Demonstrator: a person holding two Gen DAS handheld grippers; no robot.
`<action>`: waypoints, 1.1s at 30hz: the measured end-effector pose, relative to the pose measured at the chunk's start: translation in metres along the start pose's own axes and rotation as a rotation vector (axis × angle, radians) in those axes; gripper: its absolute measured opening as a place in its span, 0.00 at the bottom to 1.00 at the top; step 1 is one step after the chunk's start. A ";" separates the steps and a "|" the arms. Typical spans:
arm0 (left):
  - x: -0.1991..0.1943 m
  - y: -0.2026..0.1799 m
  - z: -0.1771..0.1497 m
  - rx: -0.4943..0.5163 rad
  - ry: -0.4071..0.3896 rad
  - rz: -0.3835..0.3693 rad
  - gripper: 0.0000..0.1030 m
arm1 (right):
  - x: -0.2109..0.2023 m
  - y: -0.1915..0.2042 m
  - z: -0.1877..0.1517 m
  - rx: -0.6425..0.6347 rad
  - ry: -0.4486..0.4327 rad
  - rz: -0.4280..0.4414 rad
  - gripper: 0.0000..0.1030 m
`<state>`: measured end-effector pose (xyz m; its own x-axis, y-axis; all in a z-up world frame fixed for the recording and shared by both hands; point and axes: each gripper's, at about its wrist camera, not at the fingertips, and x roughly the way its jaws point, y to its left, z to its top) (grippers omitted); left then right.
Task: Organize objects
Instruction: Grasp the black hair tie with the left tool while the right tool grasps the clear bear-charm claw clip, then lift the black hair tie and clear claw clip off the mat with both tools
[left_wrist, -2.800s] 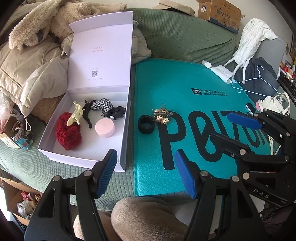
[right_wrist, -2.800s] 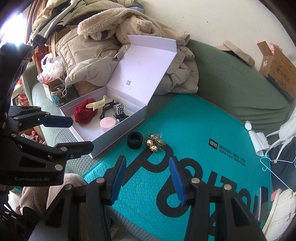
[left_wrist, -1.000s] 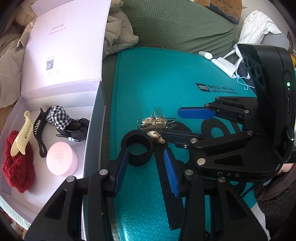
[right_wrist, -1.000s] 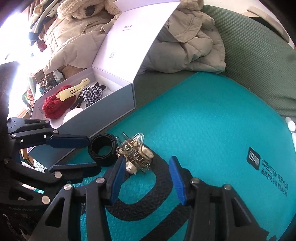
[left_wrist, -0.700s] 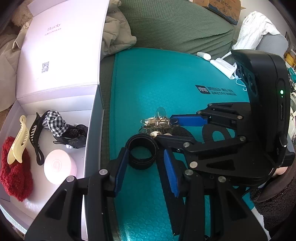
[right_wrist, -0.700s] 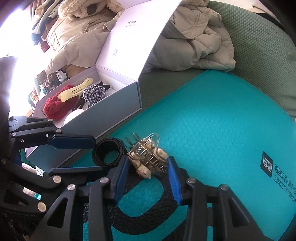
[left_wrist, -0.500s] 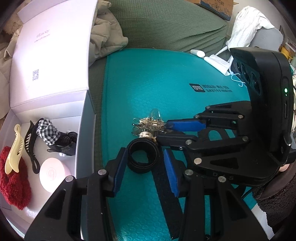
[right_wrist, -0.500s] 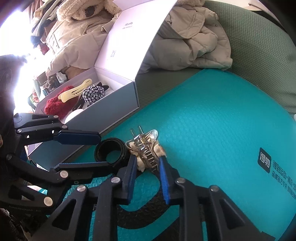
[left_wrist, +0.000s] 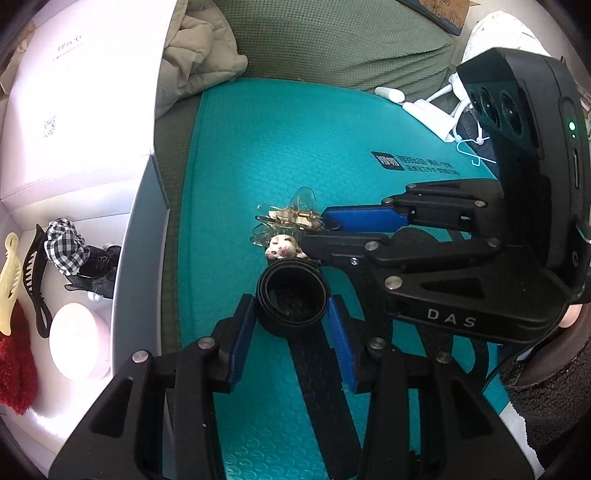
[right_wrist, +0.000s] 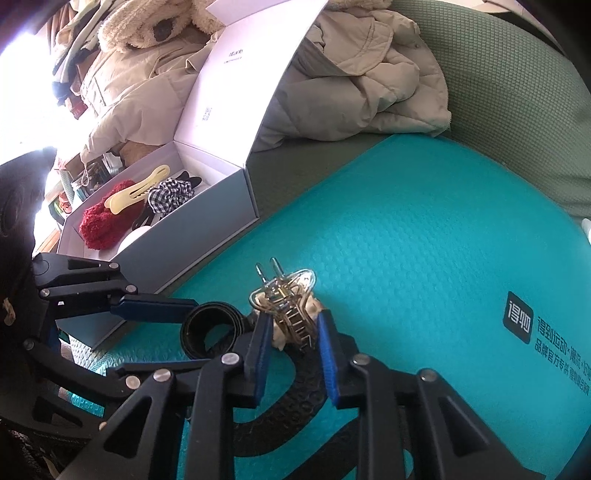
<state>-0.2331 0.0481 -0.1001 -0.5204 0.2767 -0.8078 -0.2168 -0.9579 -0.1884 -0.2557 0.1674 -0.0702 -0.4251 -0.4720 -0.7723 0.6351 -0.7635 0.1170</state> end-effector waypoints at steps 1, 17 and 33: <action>0.000 0.000 0.000 0.004 -0.006 -0.008 0.37 | 0.000 0.000 0.000 -0.002 -0.006 0.003 0.23; -0.011 -0.026 -0.021 0.012 0.007 -0.011 0.37 | -0.047 0.002 -0.040 0.058 -0.025 -0.068 0.13; -0.046 -0.061 -0.077 0.015 0.022 -0.046 0.37 | -0.101 0.027 -0.108 0.169 -0.027 -0.140 0.13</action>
<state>-0.1323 0.0874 -0.0947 -0.4911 0.3184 -0.8108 -0.2524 -0.9429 -0.2174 -0.1260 0.2417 -0.0564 -0.5203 -0.3659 -0.7716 0.4520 -0.8846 0.1147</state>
